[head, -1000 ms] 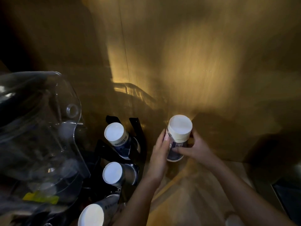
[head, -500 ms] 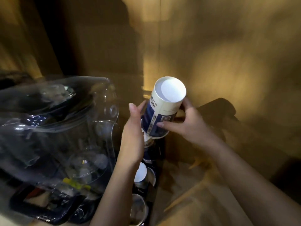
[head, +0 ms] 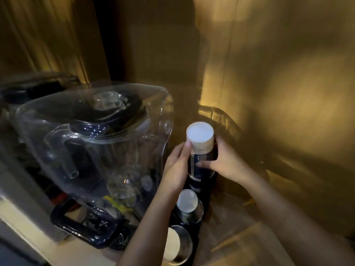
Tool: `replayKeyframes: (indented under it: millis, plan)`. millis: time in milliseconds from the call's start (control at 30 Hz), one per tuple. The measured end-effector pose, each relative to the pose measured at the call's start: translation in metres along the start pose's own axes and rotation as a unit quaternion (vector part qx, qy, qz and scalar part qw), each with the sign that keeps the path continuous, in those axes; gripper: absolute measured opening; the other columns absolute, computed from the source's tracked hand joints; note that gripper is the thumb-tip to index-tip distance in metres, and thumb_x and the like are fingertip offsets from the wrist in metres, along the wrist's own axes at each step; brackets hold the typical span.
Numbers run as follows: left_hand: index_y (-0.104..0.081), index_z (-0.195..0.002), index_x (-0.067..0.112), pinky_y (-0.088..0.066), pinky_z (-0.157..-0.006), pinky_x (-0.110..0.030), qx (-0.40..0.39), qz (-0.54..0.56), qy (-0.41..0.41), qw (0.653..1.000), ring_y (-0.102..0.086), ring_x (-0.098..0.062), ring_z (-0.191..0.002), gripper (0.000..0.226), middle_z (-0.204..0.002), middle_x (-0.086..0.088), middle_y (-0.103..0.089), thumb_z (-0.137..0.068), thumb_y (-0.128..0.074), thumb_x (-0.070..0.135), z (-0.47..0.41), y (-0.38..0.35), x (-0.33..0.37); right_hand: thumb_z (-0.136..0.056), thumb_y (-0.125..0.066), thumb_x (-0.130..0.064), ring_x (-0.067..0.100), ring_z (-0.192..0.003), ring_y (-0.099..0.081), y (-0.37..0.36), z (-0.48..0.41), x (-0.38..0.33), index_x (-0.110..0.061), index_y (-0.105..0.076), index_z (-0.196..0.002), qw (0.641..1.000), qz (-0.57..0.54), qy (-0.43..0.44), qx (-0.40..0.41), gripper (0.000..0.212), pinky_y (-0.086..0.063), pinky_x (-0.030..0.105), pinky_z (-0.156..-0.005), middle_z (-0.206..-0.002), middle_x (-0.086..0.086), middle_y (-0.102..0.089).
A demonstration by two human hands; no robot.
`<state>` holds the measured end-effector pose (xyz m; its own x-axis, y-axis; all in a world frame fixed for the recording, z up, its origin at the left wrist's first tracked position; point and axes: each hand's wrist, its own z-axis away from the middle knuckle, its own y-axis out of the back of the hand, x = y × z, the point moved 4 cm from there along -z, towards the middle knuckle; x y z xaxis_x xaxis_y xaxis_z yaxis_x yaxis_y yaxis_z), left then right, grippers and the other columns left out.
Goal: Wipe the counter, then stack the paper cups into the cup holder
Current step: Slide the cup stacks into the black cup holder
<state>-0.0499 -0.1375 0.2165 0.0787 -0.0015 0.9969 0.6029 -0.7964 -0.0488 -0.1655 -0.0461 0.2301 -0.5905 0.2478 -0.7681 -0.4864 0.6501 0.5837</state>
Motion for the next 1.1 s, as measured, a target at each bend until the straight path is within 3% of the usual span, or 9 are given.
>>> replayKeyframes:
  millis: [67,133,200,300,467,633,800,967,1100]
  plan:
    - [-0.048,-0.131,0.031,-0.05,-0.069,-0.007,0.023,-0.003,-0.015,1.0,-0.058,0.003,-0.1,0.045,-0.113,0.016,-0.06,-0.088,-0.057,0.041,-0.003,0.001,-0.006,-0.06,-0.083,-0.035,0.009,-0.126,-0.034,-0.005,0.003,0.01,-0.032,-0.023,-0.137,1.0,-0.006,-0.012,-0.013,0.098,-0.029,0.029,-0.101,-0.134,-0.011,-0.039]
    - [-0.049,-0.131,0.031,-0.048,-0.066,-0.004,0.026,-0.041,-0.024,0.999,-0.059,0.001,-0.102,0.042,-0.112,0.017,-0.06,-0.089,-0.058,0.032,-0.004,-0.002,-0.014,-0.067,-0.077,-0.04,0.012,-0.126,-0.039,-0.009,0.006,0.016,-0.035,-0.028,-0.136,1.0,-0.011,-0.006,-0.015,0.085,-0.034,0.032,-0.102,-0.138,-0.008,-0.042]
    - [-0.056,-0.125,0.025,-0.048,-0.077,-0.011,0.047,-0.162,-0.049,0.985,-0.059,-0.007,-0.108,0.033,-0.119,0.009,-0.062,-0.093,-0.052,0.028,-0.004,-0.004,-0.019,-0.074,-0.07,-0.04,0.012,-0.124,-0.043,-0.012,0.009,0.02,-0.033,-0.039,-0.132,1.0,0.019,0.007,-0.006,0.066,-0.035,0.026,-0.097,-0.136,-0.006,-0.049]
    - [-0.06,-0.122,0.021,-0.049,-0.088,-0.031,0.076,-0.292,-0.113,0.947,-0.06,-0.011,-0.107,0.032,-0.122,0.003,-0.064,-0.095,-0.048,0.03,-0.004,-0.004,-0.025,-0.075,-0.069,-0.042,0.01,-0.122,-0.044,-0.011,0.006,0.024,-0.032,-0.044,-0.13,0.999,0.046,0.001,0.0,0.061,-0.032,0.022,-0.091,-0.134,-0.006,-0.051]
    - [-0.06,-0.122,0.026,-0.048,-0.083,-0.029,0.049,-0.32,-0.113,0.939,-0.057,-0.007,-0.107,0.032,-0.124,0.007,-0.062,-0.094,-0.046,0.036,-0.008,0.0,-0.027,-0.075,-0.067,-0.046,0.011,-0.123,-0.043,-0.01,0.008,0.023,-0.036,-0.043,-0.128,0.999,0.049,0.01,-0.007,0.059,-0.033,0.025,-0.093,-0.135,-0.007,-0.049]
    - [-0.054,-0.127,0.023,-0.042,-0.079,-0.029,0.024,-0.376,-0.092,0.922,-0.057,-0.019,-0.11,0.035,-0.127,-0.001,-0.06,-0.094,-0.046,0.035,-0.004,-0.003,-0.017,-0.081,-0.058,-0.049,0.016,-0.13,-0.035,-0.005,0.02,0.027,-0.034,-0.027,-0.137,0.995,0.093,-0.005,-0.028,0.066,-0.03,0.027,-0.096,-0.144,0.0,-0.036]
    - [-0.054,-0.127,0.013,-0.041,-0.101,-0.045,0.073,-0.385,-0.193,0.899,-0.047,-0.028,-0.124,0.039,-0.134,-0.012,-0.054,-0.09,-0.053,0.027,0.029,-0.038,0.018,-0.08,-0.062,-0.045,0.016,-0.122,-0.043,0.032,0.055,0.045,-0.026,-0.037,-0.133,0.994,0.09,-0.056,0.036,0.061,-0.034,0.027,-0.09,-0.137,0.001,-0.044]
    - [-0.054,-0.127,0.016,-0.045,-0.095,-0.036,-0.029,-0.315,-0.191,0.929,-0.054,-0.022,-0.114,0.039,-0.124,-0.005,-0.059,-0.09,-0.056,0.03,0.056,-0.097,0.01,-0.081,-0.065,-0.032,0.021,-0.11,-0.052,0.073,0.119,0.073,-0.015,-0.046,-0.127,0.987,0.077,-0.128,0.061,0.052,-0.044,0.04,-0.095,-0.123,0.006,-0.051]
    - [-0.053,-0.129,0.017,-0.042,-0.1,-0.03,-0.12,-0.314,-0.156,0.929,-0.053,-0.019,-0.119,0.042,-0.129,-0.004,-0.058,-0.09,-0.057,0.032,0.082,-0.15,-0.022,-0.082,-0.065,-0.029,0.011,-0.098,-0.052,0.109,0.185,0.094,-0.016,-0.047,-0.127,0.973,0.079,-0.185,0.112,0.051,-0.042,0.019,-0.074,-0.122,0.006,-0.052]
